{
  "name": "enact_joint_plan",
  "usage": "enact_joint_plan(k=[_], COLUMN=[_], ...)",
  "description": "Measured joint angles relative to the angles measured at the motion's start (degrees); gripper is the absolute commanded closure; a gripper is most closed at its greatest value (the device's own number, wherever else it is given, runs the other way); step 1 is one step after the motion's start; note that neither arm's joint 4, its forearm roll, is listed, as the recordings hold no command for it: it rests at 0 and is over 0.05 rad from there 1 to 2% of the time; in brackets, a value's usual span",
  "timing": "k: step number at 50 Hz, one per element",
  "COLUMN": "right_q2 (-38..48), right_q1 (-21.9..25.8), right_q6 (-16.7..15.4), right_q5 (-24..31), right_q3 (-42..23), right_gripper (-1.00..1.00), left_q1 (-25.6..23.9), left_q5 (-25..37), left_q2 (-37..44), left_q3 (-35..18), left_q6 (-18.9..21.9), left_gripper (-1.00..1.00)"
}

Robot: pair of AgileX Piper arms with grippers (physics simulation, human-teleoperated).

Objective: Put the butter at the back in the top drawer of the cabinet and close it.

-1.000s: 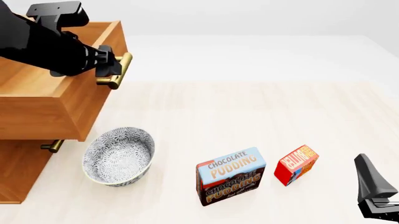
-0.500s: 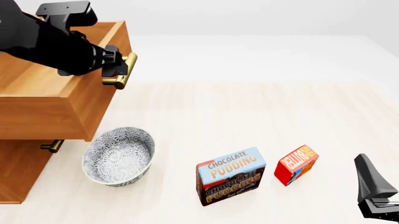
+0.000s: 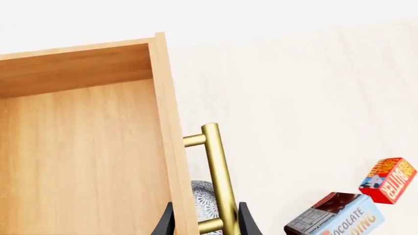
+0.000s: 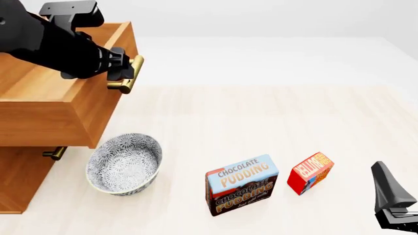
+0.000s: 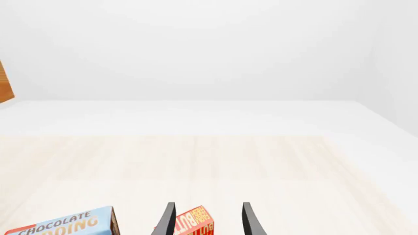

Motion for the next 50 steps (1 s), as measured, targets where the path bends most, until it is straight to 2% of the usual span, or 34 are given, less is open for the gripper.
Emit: enact_joint_plan(k=[20,38,50], right_q2=[0.0,0.0,0.0], right_q1=[0.0,0.0,0.0], right_q6=[0.0,0.0,0.0], right_q5=[0.0,0.0,0.0], right_q3=[0.0,0.0,0.0], right_gripper=[-1.0,-1.0,-1.0], left_q1=[0.2,0.57,0.4], left_q5=[1.45,4.96,7.8], left_q2=[0.48,0.62,-2.55], left_q3=[-1.04,-2.57,-2.93], left_q6=[1.22,4.06,6.41], left_gripper=[-1.0,-1.0,-1.0])
